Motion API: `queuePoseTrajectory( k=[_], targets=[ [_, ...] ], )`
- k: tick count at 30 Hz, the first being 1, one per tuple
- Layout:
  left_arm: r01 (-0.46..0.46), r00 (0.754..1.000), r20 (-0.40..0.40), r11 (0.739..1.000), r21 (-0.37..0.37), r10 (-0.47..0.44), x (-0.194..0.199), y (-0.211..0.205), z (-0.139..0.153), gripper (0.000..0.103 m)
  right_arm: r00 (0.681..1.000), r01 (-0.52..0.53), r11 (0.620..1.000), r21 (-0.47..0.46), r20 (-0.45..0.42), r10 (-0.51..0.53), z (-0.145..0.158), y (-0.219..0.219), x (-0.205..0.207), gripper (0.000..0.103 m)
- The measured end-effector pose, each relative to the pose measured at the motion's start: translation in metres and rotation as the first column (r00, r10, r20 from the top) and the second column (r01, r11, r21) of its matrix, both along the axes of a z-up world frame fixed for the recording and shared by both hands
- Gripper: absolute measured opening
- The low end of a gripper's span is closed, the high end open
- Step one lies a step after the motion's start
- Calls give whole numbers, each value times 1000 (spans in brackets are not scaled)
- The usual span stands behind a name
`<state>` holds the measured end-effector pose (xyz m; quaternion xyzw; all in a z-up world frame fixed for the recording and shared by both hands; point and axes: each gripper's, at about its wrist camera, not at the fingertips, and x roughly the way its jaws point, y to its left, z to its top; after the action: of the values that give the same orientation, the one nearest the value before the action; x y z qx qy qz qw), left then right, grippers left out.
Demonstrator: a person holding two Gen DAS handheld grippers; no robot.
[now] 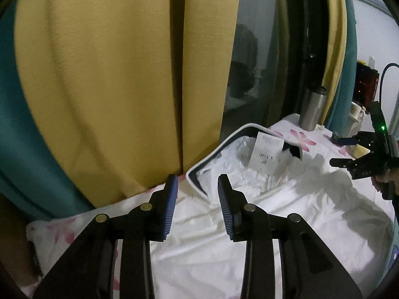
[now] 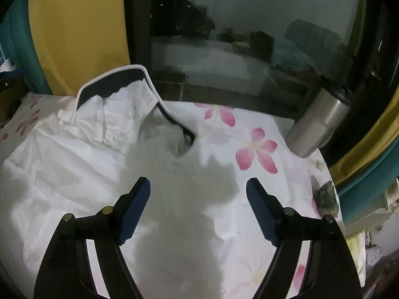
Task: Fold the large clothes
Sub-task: 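Lift the shirt collar with the right tool while the left tool approaches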
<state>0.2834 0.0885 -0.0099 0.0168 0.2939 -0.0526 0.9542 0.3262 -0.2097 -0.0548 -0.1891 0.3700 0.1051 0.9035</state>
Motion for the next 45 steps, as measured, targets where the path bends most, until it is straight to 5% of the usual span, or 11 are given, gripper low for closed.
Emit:
queuePoseTrajectory(
  k=[11,14,20,25,30,32,38,40,42,45],
  targets=[
    [3,999,-39,1000,-24,-4,49,1,-25,36,1000,10,998,69,14,-11,11,10,58,79],
    [-62,998,20,998,-13,62,61,4,-30,36,1000,15,994,111,7,-16,12,12,78,79],
    [-84,996,-1,984,-160,85,89,14,-44,36,998,37,978,204,-62,-24,-7,15,114,79],
    [-61,997,-49,978,-198,53,106,16,-54,36,994,23,974,225,-112,2,-27,21,122,79],
    [4,994,-107,981,-194,-25,114,5,-66,36,978,-34,987,160,-196,65,-54,33,116,79],
    [31,990,-132,981,-190,-57,116,-1,-73,53,967,-64,990,124,-237,92,-65,37,111,79],
    [73,979,-182,990,-122,-95,121,-14,-92,56,958,-103,981,163,-249,142,-68,29,105,80],
    [70,975,-200,992,-107,-91,126,-17,-98,56,958,-130,977,167,-233,167,-70,25,104,69],
    [62,971,-224,993,-101,-84,124,-12,-102,56,956,-148,970,191,-224,190,-67,21,102,43],
    [62,966,-246,994,-86,-82,126,-14,-110,56,950,-171,964,203,-226,216,-67,23,103,31]
  ],
)
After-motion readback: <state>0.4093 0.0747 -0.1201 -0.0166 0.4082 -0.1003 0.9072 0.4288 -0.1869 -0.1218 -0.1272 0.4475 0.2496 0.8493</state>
